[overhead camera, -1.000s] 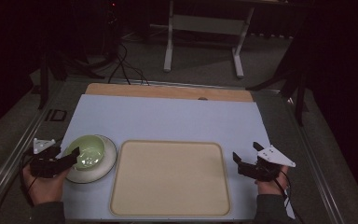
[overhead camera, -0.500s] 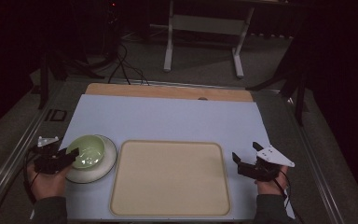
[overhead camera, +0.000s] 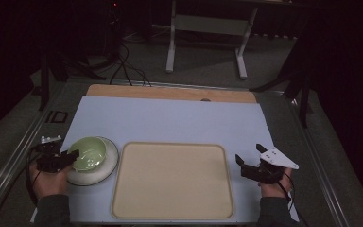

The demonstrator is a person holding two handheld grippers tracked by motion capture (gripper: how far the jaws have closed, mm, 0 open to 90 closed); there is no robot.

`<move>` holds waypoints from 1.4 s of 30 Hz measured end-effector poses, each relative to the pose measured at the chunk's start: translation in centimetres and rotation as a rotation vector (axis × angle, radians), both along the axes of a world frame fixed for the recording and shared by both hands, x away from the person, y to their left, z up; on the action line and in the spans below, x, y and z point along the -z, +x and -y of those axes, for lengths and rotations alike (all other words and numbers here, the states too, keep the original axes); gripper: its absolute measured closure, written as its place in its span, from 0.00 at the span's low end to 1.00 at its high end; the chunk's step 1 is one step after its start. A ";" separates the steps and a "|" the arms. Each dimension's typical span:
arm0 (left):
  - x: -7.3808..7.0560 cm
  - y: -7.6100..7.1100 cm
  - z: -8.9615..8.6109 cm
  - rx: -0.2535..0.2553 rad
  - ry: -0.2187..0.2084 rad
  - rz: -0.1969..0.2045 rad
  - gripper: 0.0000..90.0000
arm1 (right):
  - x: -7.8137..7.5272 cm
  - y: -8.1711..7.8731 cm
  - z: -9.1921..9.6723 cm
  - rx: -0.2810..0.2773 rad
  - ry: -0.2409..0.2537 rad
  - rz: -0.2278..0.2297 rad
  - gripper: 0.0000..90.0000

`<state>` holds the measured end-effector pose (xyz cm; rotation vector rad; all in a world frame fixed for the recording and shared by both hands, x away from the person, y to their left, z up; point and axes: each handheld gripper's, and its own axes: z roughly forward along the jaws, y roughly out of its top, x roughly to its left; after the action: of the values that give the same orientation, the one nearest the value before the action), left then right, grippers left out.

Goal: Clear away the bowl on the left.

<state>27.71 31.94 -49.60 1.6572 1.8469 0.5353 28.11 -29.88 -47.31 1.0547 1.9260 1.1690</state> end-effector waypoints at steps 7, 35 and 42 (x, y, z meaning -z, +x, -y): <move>0.3 0.5 -0.2 0.000 -0.006 -0.034 0.78 | 0.0 0.0 0.0 -0.002 0.000 -0.001 0.14; 0.9 1.7 -1.3 0.051 -0.173 -0.101 0.92 | 0.0 0.1 0.0 -0.006 -0.005 -0.006 0.14; 0.9 1.4 -1.8 0.046 -0.230 -0.081 0.92 | 0.0 0.0 0.1 -0.003 0.000 -0.006 0.15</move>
<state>29.12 33.71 -50.53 1.5821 1.8458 0.2283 28.12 -29.93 -47.30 1.0572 1.9329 1.1689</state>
